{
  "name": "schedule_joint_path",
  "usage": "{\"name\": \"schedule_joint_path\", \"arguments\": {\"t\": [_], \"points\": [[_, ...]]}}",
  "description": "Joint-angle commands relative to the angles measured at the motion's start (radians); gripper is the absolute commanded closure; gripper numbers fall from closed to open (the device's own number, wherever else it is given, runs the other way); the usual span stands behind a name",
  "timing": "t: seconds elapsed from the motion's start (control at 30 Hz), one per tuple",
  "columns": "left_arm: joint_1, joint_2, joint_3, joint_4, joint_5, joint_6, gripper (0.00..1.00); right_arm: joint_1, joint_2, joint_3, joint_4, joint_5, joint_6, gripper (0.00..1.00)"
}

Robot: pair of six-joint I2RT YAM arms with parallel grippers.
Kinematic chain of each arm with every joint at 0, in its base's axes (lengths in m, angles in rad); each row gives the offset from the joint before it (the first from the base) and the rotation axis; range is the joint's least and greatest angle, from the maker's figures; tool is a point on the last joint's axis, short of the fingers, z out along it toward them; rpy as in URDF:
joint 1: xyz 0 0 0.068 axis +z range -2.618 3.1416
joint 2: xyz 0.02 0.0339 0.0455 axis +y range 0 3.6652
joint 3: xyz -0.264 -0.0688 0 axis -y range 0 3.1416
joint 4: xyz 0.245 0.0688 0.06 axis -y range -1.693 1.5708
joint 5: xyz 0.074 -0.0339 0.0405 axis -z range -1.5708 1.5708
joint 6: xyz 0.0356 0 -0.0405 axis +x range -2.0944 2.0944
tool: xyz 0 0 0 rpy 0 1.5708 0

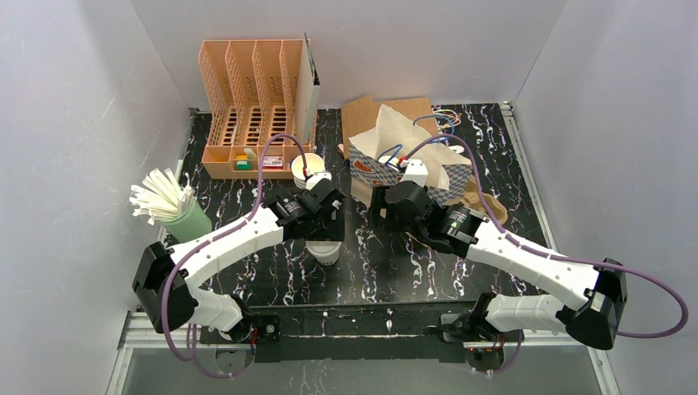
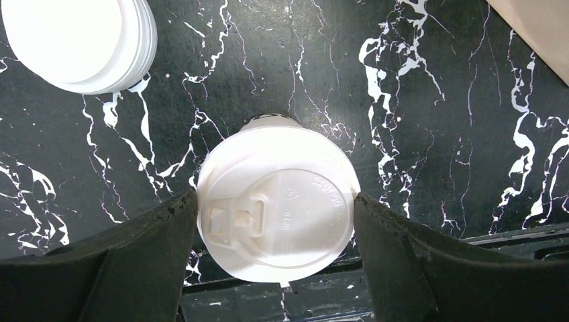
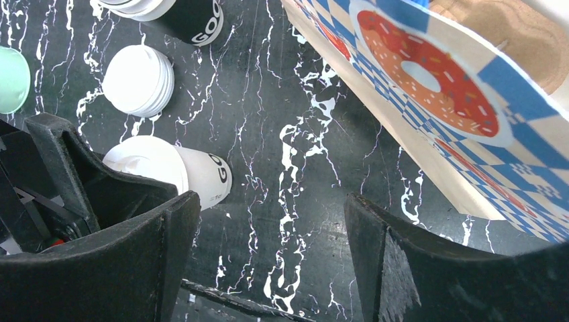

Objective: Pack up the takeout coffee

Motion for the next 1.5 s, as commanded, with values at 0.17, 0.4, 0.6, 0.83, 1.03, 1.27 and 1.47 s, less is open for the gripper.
{"name": "schedule_joint_path", "arguments": {"t": [0.17,0.4,0.6,0.83,1.03,1.27,1.47], "points": [[-0.005,0.025,-0.006,-0.103,-0.009,-0.011,0.20,-0.003,-0.020,0.002,0.014,0.004,-0.004,0.12],[-0.005,0.090,0.154,-0.170,-0.019,0.022,0.12,-0.003,-0.019,0.007,0.023,0.004,-0.018,0.12],[-0.007,0.102,0.214,-0.212,-0.029,0.024,0.02,-0.003,-0.020,0.004,0.023,0.002,-0.018,0.12],[-0.007,0.086,0.200,-0.226,-0.015,0.008,0.11,-0.004,-0.025,-0.002,0.026,0.000,-0.017,0.11],[-0.007,0.088,0.160,-0.198,-0.005,0.019,0.12,-0.004,-0.025,-0.003,0.030,-0.003,-0.018,0.11],[-0.007,0.085,0.126,-0.176,0.014,0.017,0.15,-0.003,-0.029,-0.005,0.026,-0.003,-0.018,0.12],[-0.009,0.084,0.120,-0.162,0.022,0.020,0.21,-0.003,-0.026,-0.007,0.029,-0.008,-0.015,0.12]]}}
